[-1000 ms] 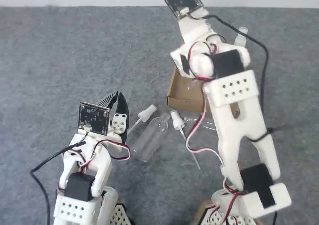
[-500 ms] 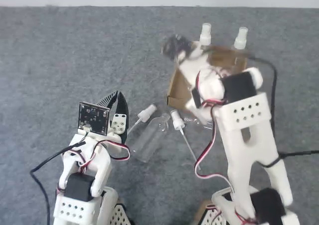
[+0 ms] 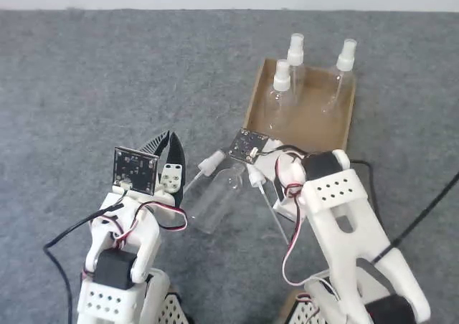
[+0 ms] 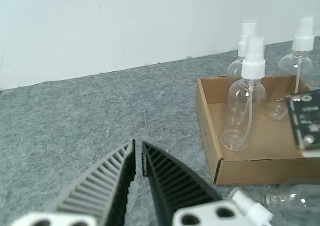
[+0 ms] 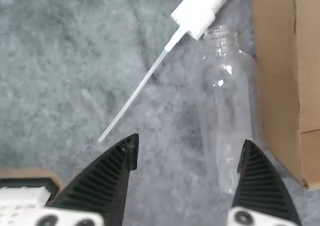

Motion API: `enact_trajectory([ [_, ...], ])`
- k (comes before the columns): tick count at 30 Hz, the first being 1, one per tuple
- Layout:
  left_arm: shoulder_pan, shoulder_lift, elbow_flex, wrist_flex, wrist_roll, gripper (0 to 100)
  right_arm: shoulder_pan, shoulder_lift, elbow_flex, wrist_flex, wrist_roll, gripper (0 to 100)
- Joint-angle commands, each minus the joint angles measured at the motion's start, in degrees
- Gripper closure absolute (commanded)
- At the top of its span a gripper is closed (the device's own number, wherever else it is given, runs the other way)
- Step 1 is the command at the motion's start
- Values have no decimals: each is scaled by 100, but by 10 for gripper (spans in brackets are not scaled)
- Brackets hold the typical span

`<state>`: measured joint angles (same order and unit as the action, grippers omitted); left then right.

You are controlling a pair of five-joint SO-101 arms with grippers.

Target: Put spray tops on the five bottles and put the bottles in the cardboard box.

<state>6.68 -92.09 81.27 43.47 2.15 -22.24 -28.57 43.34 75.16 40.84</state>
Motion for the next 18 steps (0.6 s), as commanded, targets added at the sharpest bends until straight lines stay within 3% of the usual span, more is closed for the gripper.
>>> enact_trajectory([
  [1, -18, 53, -31, -193, -26, 988, 22, -259, 35, -382, 70, 736],
  [18, -18, 53, -31, -193, -26, 988, 804, 1103, 123, -1200, 62, 742],
])
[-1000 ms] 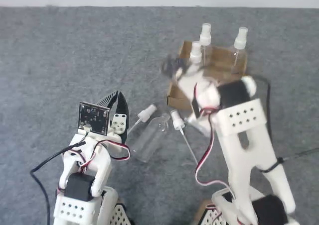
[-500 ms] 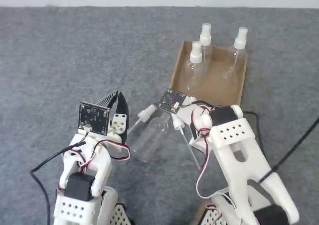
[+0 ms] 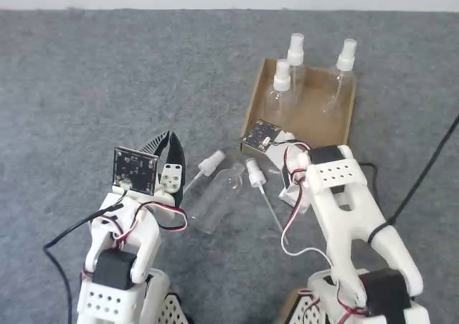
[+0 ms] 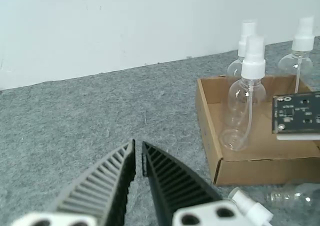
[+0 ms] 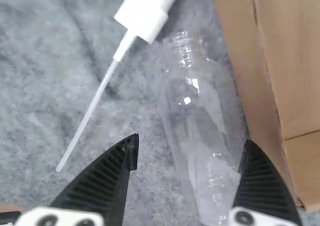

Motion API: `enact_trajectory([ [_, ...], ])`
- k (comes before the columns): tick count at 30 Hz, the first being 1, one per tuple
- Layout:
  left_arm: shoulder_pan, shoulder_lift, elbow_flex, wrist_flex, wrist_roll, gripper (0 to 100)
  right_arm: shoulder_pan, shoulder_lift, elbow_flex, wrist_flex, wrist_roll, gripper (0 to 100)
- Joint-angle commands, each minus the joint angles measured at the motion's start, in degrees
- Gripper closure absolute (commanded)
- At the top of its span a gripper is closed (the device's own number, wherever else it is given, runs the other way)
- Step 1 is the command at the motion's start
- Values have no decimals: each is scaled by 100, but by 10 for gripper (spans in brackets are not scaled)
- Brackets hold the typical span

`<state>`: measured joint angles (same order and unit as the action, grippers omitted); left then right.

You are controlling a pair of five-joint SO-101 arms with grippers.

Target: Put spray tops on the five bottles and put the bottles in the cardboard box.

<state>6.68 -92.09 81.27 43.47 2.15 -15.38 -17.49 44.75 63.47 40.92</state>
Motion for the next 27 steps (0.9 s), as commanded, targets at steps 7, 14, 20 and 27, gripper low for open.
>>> enact_trajectory([
  [7, -18, 53, -31, -193, -26, 988, 224, -57, 431, -31, 97, 848],
  [14, -18, 53, -31, -185, -26, 988, 1385, -57, 571, -22, 642, 853],
  [20, -18, 79, -31, -193, -26, 988, 2932, -57, 571, -22, 1574, 854],
  [27, -220, 633, -954, 598, -26, 988, 4567, -57, 554, -75, 2330, 853],
])
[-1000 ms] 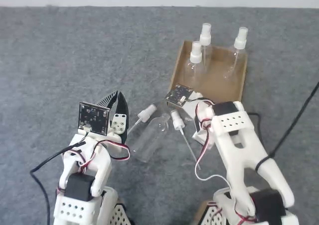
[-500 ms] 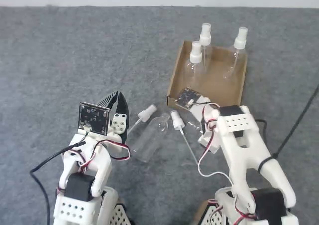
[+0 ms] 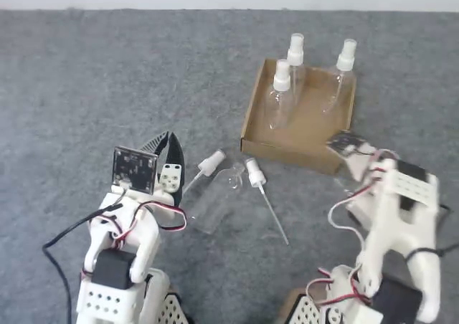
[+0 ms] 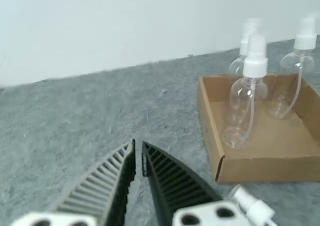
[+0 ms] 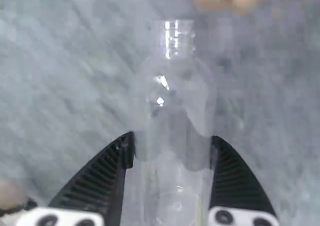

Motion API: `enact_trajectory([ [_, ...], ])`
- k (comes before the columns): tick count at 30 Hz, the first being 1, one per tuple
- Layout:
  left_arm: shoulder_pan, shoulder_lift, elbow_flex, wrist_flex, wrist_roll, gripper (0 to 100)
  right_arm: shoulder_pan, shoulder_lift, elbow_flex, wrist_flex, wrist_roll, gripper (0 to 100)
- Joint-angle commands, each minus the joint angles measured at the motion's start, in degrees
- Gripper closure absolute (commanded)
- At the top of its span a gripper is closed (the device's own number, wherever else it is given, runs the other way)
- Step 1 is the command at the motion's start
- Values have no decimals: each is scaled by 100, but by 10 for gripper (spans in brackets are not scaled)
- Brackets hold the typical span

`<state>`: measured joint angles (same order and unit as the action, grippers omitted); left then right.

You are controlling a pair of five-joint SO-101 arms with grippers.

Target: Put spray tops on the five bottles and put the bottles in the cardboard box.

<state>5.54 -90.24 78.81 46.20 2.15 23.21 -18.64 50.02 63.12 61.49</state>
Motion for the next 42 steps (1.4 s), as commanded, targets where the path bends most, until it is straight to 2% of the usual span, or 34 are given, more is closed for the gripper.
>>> enact_trajectory([
  [1, -123, 747, -954, 413, -35, 988, 927, 57, 9, -48, 334, 852],
  [8, -105, 3877, -2923, 1204, -765, 986, 2062, 119, -448, -57, 387, 850],
  [11, -105, 5204, -3635, 1327, -1301, 930, 2369, 127, -686, -127, 167, 850],
  [15, -70, 6804, -4409, 1327, -1723, 855, 2466, 127, -712, -567, -360, 850],
  [23, 413, 9345, -5684, 1319, -2013, 850, 2431, 127, -721, -620, -703, 850],
  [28, 598, 10268, -6167, 1310, -2013, 852, 2466, 127, -712, -567, -677, 850],
  [34, 440, 10989, -6316, 870, -2013, 863, 2466, 127, -624, -558, -668, 850],
  [38, 404, 10787, -6273, 879, -2013, 994, 2466, 127, -563, -567, -659, 850],
  [42, 369, 10268, -6281, 1345, -1978, 990, 2466, 119, -563, -567, -686, 847],
])
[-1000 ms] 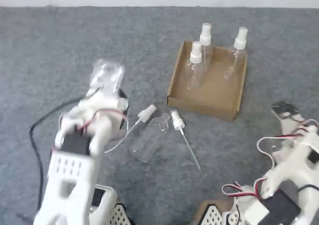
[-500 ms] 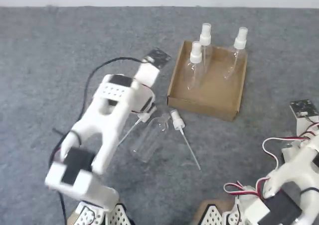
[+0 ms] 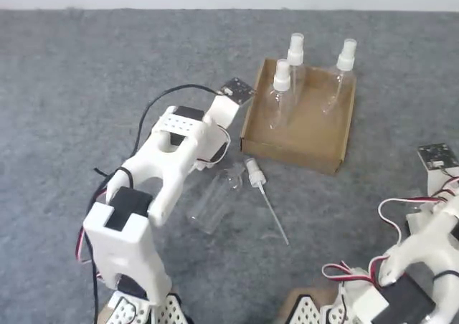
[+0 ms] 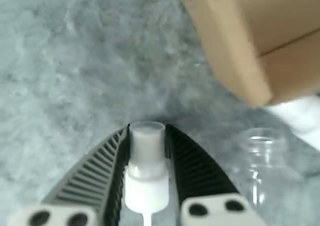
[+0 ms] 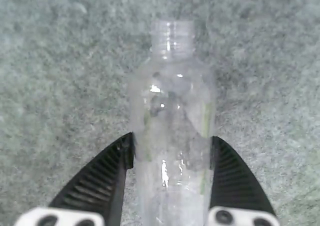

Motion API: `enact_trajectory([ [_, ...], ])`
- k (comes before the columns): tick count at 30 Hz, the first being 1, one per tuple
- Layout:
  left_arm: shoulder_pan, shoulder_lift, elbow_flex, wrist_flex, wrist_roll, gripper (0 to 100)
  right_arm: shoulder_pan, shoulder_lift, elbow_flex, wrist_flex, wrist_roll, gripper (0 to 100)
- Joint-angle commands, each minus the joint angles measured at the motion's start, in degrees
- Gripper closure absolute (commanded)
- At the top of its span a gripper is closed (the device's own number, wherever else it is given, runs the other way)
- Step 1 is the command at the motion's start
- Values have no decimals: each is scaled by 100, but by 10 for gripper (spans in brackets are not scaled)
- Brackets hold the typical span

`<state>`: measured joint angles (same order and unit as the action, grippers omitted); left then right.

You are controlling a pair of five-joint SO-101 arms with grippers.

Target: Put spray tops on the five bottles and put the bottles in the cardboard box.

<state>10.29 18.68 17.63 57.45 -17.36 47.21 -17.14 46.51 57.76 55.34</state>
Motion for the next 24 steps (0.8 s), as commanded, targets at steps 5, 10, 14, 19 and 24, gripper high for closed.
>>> enact_trajectory([
  [5, -281, -1925, -145, 853, 413, 990, 31, -57, -220, -13, -79, 744],
  [10, -290, -3578, 277, 1433, 774, 990, -154, -75, -589, 435, -79, 738],
  [14, -316, -4712, 945, 1521, 923, 990, -541, -31, -1090, 1024, -88, 738],
  [19, -343, -5688, 1754, 1503, 941, 990, -1015, -22, -1591, 1464, -88, 738],
  [24, -343, -6382, 2475, 1327, 949, 990, -1200, 75, -1881, 1560, -53, 743],
])
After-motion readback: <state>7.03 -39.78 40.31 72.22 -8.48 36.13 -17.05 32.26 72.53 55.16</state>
